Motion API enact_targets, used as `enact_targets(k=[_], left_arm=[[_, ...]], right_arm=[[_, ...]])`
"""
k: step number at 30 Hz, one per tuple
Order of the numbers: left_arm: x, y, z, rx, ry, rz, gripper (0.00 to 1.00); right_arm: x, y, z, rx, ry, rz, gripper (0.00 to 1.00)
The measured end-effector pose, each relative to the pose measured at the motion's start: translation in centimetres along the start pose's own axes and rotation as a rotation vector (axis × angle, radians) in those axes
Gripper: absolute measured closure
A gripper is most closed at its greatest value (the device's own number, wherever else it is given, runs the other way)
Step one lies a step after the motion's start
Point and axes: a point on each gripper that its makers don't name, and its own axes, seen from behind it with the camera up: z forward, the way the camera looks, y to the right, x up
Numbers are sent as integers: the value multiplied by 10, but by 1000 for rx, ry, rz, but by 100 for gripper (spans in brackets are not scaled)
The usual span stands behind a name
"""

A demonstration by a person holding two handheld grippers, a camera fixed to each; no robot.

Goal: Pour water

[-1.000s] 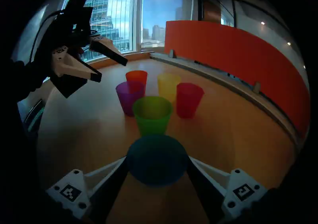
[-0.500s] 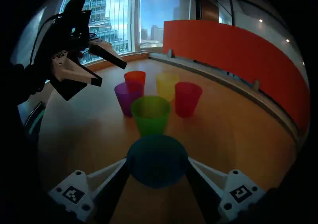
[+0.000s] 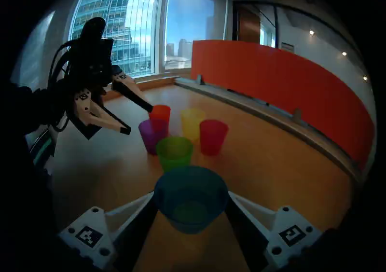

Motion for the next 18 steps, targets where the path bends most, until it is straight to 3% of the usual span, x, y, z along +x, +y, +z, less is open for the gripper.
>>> enact_targets(k=[8,18], left_arm=[[0,2,7,-5,-3,-9,3],[-3,3,15,-9,-19,-22,3]], right_arm=[[33,12,-29,-45,75,-2,9],[63,21,-52,-86,171,16,9]])
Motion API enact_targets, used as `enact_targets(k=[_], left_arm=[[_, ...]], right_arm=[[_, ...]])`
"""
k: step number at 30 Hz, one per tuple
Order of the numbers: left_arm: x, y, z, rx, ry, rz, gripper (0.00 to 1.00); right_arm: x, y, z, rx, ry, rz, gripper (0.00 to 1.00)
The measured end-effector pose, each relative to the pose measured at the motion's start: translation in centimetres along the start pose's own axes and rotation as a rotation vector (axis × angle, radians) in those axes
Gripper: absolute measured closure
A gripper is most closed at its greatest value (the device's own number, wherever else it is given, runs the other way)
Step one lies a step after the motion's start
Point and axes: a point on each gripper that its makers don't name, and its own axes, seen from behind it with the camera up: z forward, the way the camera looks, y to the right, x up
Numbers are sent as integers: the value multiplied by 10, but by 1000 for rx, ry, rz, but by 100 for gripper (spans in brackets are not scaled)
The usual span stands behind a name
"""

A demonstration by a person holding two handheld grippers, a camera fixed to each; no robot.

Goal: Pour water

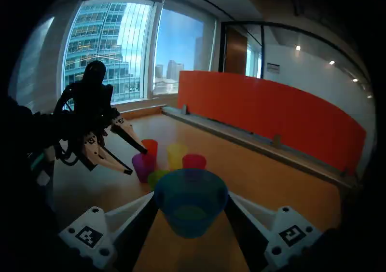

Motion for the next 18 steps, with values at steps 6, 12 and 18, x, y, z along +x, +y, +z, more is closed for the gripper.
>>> enact_targets(k=[6,12,18], left_arm=[[-5,-2,6,7,-23,1,3],[-8,-2,14,7,-47,-1,3],[-12,0,26,5,-77,-6,3]], right_arm=[[11,4,-8,-14,32,8,9],[17,7,-14,-23,48,6,9],[20,10,-18,-27,59,8,9]])
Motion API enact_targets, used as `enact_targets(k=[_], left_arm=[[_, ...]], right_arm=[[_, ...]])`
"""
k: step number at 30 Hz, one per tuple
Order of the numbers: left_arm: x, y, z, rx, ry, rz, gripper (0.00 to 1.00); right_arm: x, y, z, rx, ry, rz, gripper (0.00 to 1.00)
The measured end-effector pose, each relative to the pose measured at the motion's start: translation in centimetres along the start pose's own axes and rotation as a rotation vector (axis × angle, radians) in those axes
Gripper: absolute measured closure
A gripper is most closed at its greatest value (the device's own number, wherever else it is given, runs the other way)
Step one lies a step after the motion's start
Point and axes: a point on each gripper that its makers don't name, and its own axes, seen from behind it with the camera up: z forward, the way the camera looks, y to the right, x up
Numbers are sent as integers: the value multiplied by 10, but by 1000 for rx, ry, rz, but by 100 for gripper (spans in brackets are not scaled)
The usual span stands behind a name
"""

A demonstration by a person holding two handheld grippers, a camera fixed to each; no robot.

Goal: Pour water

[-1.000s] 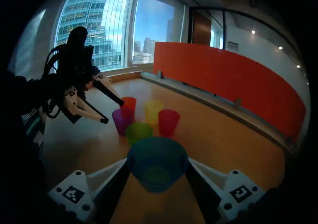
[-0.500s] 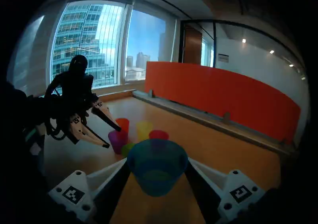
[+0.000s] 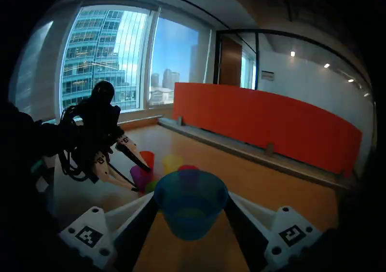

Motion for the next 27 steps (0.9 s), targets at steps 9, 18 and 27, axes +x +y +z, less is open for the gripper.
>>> enact_targets(k=[9,18,27], left_arm=[[-8,1,15,15,-46,9,3],[-12,2,29,29,-71,13,3],[-17,0,43,37,-92,19,3]], right_arm=[[1,4,-4,-7,-3,-9,9],[-2,5,-4,-8,-9,-6,9],[-7,8,-4,-10,-17,-3,9]])
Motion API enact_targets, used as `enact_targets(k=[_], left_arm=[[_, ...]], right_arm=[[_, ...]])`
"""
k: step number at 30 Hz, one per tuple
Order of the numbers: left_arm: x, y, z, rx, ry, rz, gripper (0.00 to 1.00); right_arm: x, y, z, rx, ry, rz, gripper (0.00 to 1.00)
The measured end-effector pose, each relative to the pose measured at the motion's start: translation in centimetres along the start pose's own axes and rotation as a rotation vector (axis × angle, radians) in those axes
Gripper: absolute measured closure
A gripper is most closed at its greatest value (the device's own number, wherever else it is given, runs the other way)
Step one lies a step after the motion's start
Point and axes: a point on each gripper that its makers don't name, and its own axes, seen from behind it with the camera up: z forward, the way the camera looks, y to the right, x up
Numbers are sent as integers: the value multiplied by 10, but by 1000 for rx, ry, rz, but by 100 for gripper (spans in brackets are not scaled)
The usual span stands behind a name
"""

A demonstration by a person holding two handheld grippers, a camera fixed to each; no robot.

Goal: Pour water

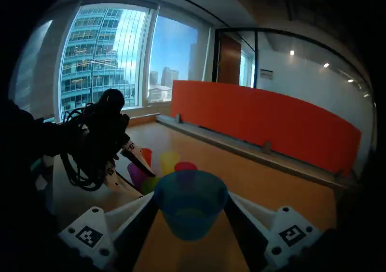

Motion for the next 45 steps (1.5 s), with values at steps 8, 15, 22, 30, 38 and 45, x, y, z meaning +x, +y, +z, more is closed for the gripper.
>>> enact_targets(k=[8,15,22,30,38,45], left_arm=[[1,-2,9,8,-2,-7,3],[1,-2,16,17,-4,-7,3],[4,-4,22,25,5,-8,3],[4,-8,24,42,8,-23,11],[6,-7,20,28,25,-54,15],[16,-11,6,34,64,-83,15]], right_arm=[[-3,2,1,0,-3,5,9],[-5,2,2,2,-7,5,9],[-6,2,3,3,-11,6,9],[-6,3,1,-1,-10,7,9],[-6,4,-1,-5,-8,8,9],[-2,5,-4,-13,2,9,9]])
